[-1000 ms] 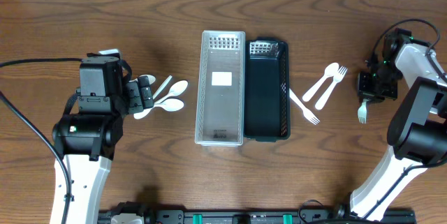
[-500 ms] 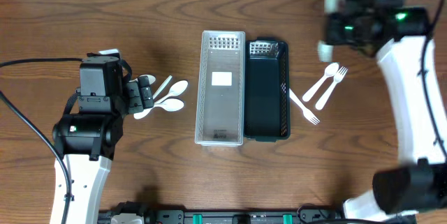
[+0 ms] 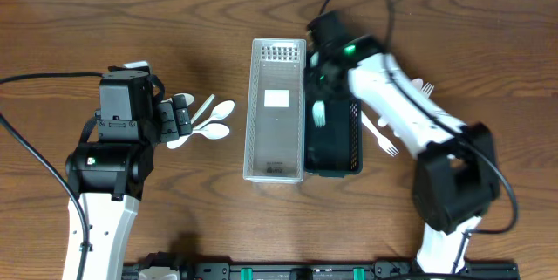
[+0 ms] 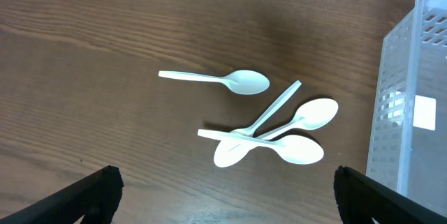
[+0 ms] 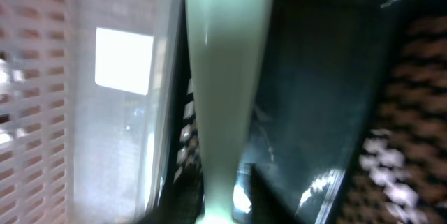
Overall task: Pack container
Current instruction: 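Carry the green knife left and drop it into the black tray, then move the right gripper to the white fork and grasp it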
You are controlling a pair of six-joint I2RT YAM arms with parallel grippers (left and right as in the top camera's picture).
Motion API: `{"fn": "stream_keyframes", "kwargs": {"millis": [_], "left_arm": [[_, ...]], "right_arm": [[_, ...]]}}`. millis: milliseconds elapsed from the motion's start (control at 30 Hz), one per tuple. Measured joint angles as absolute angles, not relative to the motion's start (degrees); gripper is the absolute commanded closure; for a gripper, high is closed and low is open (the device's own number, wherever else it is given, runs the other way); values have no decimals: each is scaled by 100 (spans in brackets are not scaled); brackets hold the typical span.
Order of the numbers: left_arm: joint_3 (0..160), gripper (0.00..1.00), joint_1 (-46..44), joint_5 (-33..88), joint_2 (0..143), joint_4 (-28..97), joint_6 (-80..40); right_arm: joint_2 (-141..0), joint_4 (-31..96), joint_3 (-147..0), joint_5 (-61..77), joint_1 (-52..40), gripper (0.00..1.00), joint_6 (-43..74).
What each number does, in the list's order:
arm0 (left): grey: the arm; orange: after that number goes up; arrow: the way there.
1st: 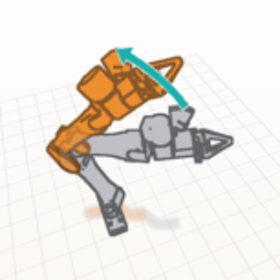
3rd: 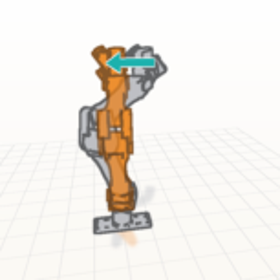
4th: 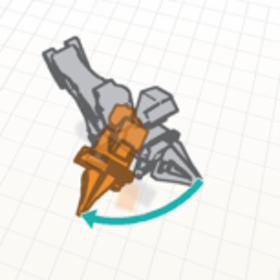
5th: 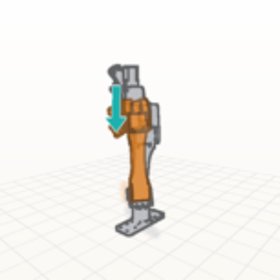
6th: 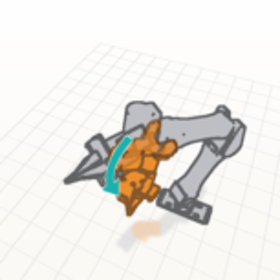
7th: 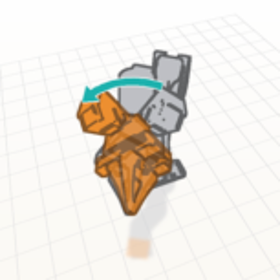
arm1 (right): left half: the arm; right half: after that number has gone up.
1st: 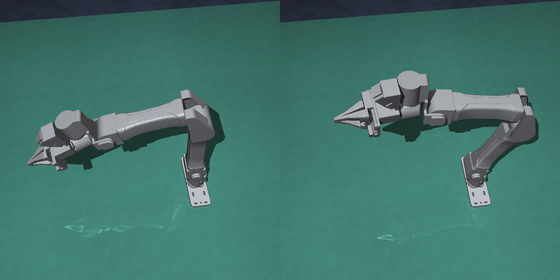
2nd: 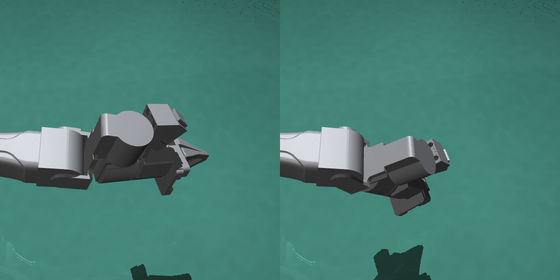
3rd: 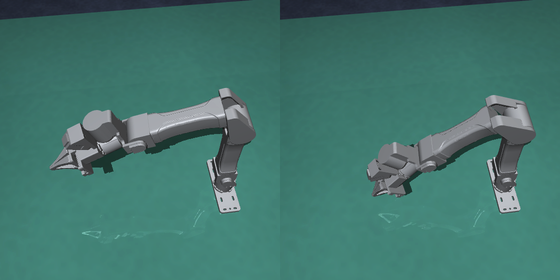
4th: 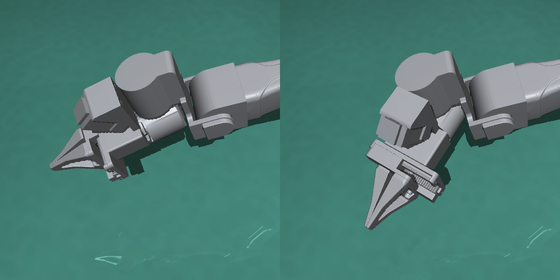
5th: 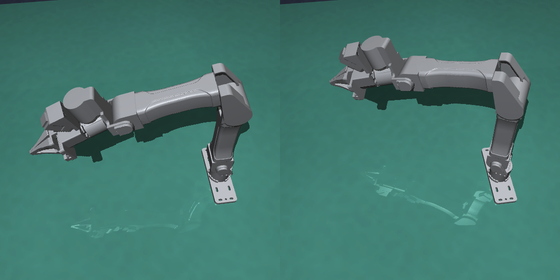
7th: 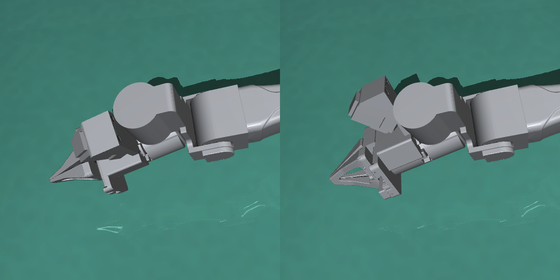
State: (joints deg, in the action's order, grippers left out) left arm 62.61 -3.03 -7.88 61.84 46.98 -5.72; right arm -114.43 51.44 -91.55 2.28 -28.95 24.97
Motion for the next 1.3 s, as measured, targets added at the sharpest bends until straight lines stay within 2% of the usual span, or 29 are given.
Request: {"fn": "stream_keyframes", "kwargs": {"millis": [67,100,167,333,467,567,633,767,900,1167,1300], "left_arm": [[6261,2,-303,-788,6184,4698,-572],[6261,2,-303,-788,6184,4698,-572],[6261,2,-303,-788,6184,4698,-572],[6261,2,-303,-788,6184,4700,-572],[6261,2,-303,-790,6184,4696,-572],[6261,2,-303,-788,6184,4696,-572],[6261,2,-303,-788,6184,4698,-572],[6261,2,-303,-790,6184,4696,-572],[6261,2,-303,-790,6184,4696,-572],[6261,2,-303,-788,6189,4696,-572],[6261,2,-303,-788,6189,4698,-572]], "right_arm": [[-11421,5142,-9137,54,-3015,27,2477],[-11371,5127,-9142,-14,-3037,24,2477],[-11185,5142,-9144,-228,-3035,20,2390],[-10291,5282,-9150,-788,-2679,18,2161],[-9561,5494,-9264,-1037,-1831,19,1737],[-9404,5800,-9308,-1135,-1208,32,1490],[-9472,5948,-9275,-1098,-888,34,1474],[-9780,5913,-8892,-996,-421,32,1911],[-10215,5662,-8287,-871,56,45,2510],[-10820,4906,-7629,-454,672,46,2982],[-11072,4626,-7620,-204,676,41,3087]]}}
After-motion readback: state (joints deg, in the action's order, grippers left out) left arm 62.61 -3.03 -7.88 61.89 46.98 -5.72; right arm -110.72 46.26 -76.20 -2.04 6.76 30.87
